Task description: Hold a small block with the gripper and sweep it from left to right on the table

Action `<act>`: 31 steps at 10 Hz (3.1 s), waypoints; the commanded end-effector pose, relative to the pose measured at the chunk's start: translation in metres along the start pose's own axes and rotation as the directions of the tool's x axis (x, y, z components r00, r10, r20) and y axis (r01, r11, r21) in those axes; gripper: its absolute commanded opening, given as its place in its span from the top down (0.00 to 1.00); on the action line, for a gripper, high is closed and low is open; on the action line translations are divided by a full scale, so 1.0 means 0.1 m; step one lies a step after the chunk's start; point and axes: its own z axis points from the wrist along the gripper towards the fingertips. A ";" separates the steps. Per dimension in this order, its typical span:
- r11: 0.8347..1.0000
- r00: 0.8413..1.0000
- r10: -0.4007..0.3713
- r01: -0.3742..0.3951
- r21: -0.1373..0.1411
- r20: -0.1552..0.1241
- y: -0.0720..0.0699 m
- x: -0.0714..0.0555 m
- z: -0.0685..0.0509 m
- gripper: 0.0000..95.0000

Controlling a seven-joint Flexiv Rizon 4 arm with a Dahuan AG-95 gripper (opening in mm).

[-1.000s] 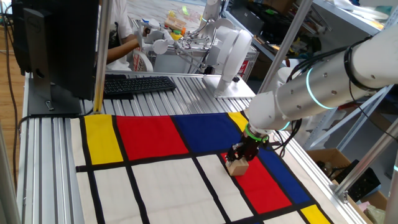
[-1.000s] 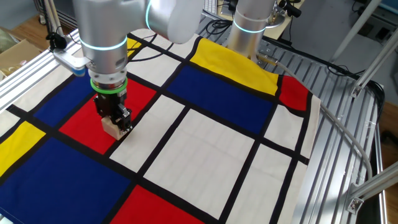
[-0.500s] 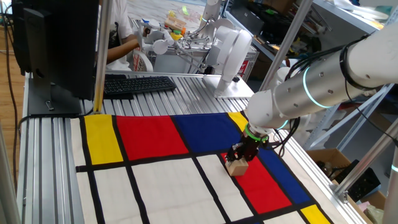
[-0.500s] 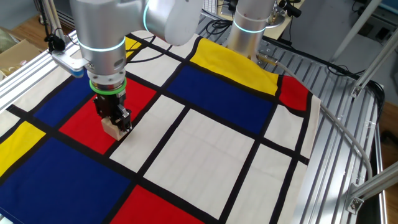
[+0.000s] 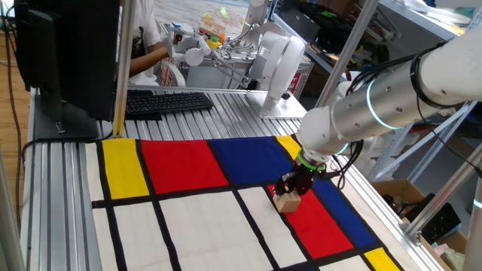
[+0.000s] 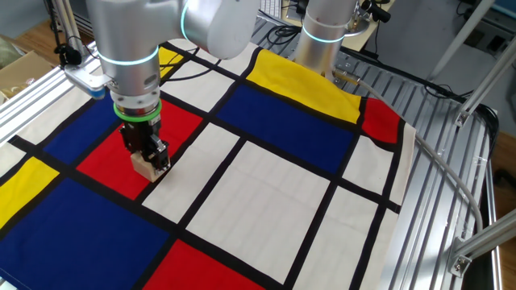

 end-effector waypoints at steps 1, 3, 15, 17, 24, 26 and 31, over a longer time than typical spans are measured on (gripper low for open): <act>1.000 1.000 0.000 0.000 0.001 0.003 -0.01 -0.01 0.02 1.00; 1.000 1.000 -0.003 0.003 0.014 0.001 -0.01 -0.01 0.00 1.00; 1.000 1.000 0.003 -0.003 -0.006 -0.001 -0.01 0.00 -0.01 1.00; 1.000 1.000 0.003 -0.003 -0.009 0.002 -0.01 0.00 0.00 1.00; 1.000 1.000 0.004 -0.004 -0.023 0.001 -0.01 -0.01 0.01 1.00; 1.000 1.000 0.004 -0.004 -0.019 0.003 -0.01 -0.01 0.01 1.00; 1.000 1.000 0.010 -0.010 -0.024 -0.002 -0.01 0.00 0.00 1.00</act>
